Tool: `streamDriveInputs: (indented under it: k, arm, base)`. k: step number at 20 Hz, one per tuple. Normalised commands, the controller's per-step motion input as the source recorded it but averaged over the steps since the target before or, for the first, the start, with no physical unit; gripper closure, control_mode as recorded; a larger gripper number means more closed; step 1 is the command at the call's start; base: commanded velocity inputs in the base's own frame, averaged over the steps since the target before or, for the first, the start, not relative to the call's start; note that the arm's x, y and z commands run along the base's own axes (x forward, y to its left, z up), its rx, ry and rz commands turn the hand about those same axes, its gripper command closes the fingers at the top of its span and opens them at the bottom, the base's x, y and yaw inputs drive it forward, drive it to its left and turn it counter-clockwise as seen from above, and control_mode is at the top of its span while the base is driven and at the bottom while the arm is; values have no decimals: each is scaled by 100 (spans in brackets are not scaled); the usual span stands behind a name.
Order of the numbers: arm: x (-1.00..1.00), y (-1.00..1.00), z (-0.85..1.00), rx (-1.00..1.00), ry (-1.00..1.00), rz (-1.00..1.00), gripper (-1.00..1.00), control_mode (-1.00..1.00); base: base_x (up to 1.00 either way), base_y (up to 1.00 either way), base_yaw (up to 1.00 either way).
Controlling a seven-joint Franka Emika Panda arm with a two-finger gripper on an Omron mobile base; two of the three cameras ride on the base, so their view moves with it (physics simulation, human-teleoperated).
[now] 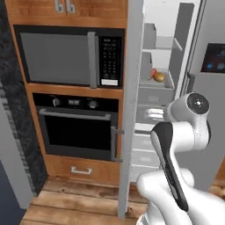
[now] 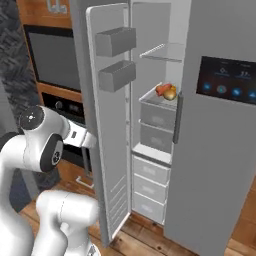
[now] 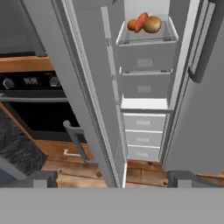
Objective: Take the tangerine and sweet potato from the highest rack and move them to the second highest rack where the mango and potato are located, to maximize freezer space. Close the freezer door after rearranging.
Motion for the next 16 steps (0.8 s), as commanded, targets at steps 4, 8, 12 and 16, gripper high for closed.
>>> streamDriveInputs:
  k: [4, 8, 12, 16]
  arm:
    - [0, 0, 0, 0, 0, 0, -100, 100]
    - [0, 0, 0, 0, 0, 0, -100, 100]
    - [0, 0, 0, 0, 0, 0, -100, 100]
    - [0, 0, 0, 0, 0, 0, -100, 100]
  base:
    - [9, 100, -23]
    - [36, 86, -41]
    - [36, 72, -71]
    - [40, 67, -75]
